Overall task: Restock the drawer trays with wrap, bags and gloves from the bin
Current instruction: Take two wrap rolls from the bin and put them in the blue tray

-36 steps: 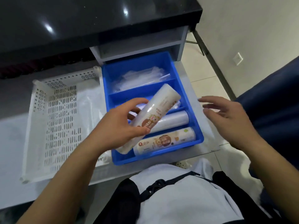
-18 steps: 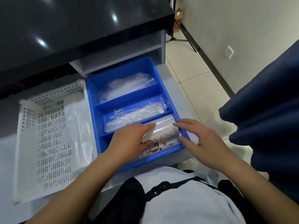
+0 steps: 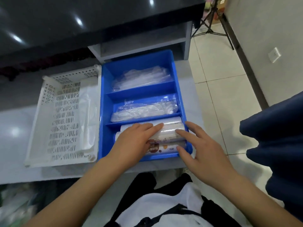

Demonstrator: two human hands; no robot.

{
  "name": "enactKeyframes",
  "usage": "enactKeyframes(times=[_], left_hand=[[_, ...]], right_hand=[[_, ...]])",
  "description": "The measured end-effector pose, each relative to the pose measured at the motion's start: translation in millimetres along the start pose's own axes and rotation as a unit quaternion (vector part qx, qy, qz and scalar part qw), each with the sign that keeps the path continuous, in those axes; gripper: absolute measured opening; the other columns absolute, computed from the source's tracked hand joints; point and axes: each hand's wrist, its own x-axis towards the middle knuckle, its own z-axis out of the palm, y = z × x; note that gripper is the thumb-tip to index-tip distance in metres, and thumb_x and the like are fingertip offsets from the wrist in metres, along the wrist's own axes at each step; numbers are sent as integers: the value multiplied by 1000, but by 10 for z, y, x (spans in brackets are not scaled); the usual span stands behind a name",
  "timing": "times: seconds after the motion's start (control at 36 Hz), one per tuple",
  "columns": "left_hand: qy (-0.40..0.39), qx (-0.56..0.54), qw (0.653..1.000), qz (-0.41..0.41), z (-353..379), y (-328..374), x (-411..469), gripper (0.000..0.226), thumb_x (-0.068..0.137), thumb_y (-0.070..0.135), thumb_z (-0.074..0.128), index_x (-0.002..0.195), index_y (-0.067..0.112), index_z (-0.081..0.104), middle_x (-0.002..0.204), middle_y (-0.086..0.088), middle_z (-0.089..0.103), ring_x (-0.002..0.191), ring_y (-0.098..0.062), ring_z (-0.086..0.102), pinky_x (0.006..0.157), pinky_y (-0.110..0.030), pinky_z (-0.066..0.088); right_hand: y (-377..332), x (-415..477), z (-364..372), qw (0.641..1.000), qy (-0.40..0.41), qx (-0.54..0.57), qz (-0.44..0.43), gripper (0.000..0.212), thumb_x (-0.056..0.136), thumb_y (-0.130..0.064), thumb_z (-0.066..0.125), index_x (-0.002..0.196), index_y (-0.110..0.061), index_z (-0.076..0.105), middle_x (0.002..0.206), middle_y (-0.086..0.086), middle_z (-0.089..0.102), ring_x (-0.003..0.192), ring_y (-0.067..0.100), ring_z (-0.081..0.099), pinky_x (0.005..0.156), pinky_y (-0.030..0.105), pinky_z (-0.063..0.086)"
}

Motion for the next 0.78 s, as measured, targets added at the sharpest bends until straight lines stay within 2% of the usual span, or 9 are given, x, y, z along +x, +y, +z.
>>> enactKeyframes(times=[0.08,0.14,0.19,0.28,0.36,0.44,0.5,0.64,0.78], left_hand=[[2,-16,1000,-3,10,36,-17,68,93,17,63,152,35,35,150,2,49,130,-24,49,106,-37,39],[0,-25,1000,-5,13,33,-15,69,93,18,63,153,35,32,153,2,46,134,-23,46,112,-38,35],[-11,-35,999,-7,15,15,-19,71,93,28,63,154,37,27,157,4,39,140,-21,38,116,-40,29],[-23,-33,999,-32,4,-7,-98,82,91,52,59,155,45,8,165,3,18,152,-24,12,122,-48,12],[15,-37,998,-50,-42,-71,-322,87,88,65,52,153,50,-4,168,4,5,154,-22,-3,123,-49,3],[70,-58,993,-77,-91,-216,-712,88,87,67,52,145,53,-11,168,4,2,154,-22,-4,124,-46,2],[103,-76,986,-103,-74,-360,-1070,88,86,68,52,147,53,-9,168,5,-1,154,-20,-6,124,-45,0],[214,-161,943,-197,197,-816,-2239,87,83,68,51,156,43,12,167,6,3,153,-17,-3,123,-44,3],[221,-217,882,-355,797,-1323,-3439,91,78,84,32,155,46,2,167,9,-7,152,-14,-11,124,-47,4]], right_hand=[[8,-4,-22,999,-25,-16,-25,47,91,-36,61,137,-28,56,157,-5,33,128,15,47,96,16,33],[9,-15,-31,998,-41,-37,-40,49,91,-39,60,139,-30,53,158,-3,30,136,15,38,103,17,26],[-12,-18,-37,996,-49,-59,-50,52,90,-40,61,140,-32,50,158,-1,30,140,16,32,108,21,22],[-115,-7,-60,994,-38,-78,-60,51,90,-39,63,139,-31,52,155,1,35,139,17,32,108,22,20],[-289,-10,-45,992,-25,-96,-74,53,90,-42,63,140,-31,50,155,-1,36,141,16,29,111,25,21],[-546,-60,54,991,-21,-102,-86,56,89,-44,62,142,-34,47,157,-4,32,145,17,25,117,35,23],[-783,-118,189,989,-21,-109,-98,58,89,-48,60,144,-35,45,158,-5,30,146,17,22,119,38,23],[-1512,-323,801,980,-56,-111,-153,65,88,-60,52,147,-39,37,161,-9,25,150,13,11,121,43,17],[-2177,-579,1754,964,-120,-104,-211,69,86,-62,52,149,-39,34,162,-7,21,151,15,9,121,45,16]])
